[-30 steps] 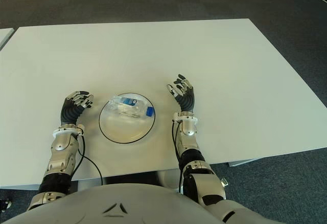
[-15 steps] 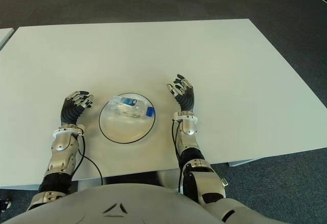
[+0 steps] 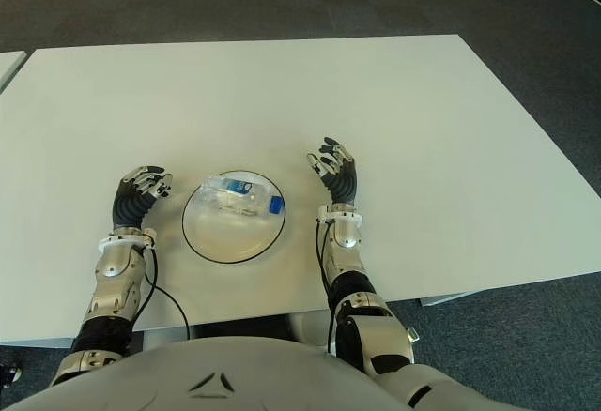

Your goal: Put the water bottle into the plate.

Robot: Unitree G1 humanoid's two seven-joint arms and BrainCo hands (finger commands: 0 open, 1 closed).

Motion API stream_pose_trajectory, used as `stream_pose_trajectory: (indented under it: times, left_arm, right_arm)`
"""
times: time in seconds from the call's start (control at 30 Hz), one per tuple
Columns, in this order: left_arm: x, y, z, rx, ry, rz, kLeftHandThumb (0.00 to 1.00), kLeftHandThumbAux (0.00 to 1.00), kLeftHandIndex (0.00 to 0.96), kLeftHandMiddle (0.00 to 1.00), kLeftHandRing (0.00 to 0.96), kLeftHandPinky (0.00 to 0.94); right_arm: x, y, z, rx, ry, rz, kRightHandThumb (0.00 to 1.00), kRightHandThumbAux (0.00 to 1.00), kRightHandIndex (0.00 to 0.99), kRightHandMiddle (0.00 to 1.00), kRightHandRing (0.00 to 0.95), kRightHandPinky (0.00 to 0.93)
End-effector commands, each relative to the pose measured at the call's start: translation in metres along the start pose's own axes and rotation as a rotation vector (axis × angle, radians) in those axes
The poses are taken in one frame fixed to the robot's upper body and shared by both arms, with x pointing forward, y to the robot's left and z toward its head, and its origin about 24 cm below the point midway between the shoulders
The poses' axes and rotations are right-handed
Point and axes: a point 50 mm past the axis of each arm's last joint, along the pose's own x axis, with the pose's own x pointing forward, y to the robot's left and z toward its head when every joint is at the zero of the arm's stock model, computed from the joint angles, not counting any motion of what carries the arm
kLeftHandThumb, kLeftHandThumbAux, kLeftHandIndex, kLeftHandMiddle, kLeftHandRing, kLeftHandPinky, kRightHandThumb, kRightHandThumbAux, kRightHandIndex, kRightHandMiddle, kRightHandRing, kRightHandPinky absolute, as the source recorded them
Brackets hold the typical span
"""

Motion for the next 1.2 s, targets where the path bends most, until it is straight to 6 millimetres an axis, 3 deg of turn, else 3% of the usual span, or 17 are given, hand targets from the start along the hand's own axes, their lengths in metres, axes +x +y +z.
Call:
stream_pose_trajectory:
  times: [0.03, 0.4, 0.83, 1.2]
  left_arm:
    - [0.0, -0.004, -0.001, 0.0, 0.014, -0.002, 0.706, 0.713, 0.432, 0.58, 0.555, 0.541]
    - [-0.002, -0.004, -0.001, -0.018, 0.023, 0.001, 0.706, 0.713, 0.432, 0.56, 0.545, 0.533]
    - [-0.003, -0.003, 0.0, 0.002, 0.015, -0.004, 0.705, 0.713, 0.432, 0.555, 0.542, 0.535]
    - [-0.002, -0.003, 0.001, -0.008, 0.014, -0.005, 0.705, 0.713, 0.432, 0.554, 0.541, 0.528]
  right_arm:
    - [-0.007, -0.001, -0.008, -0.012, 0.055, 0.013, 0.707, 0.724, 0.433, 0.604, 0.608, 0.632]
    - [-0.004, -0.009, -0.005, -0.102, 0.067, 0.141, 0.707, 0.725, 0.434, 0.647, 0.649, 0.674]
    - [-0.003, -0.012, -0.005, -0.131, 0.103, 0.146, 0.706, 0.728, 0.432, 0.613, 0.61, 0.597]
    - [-0.003, -0.012, -0.004, -0.114, 0.107, 0.168, 0.705, 0.728, 0.431, 0.603, 0.595, 0.592]
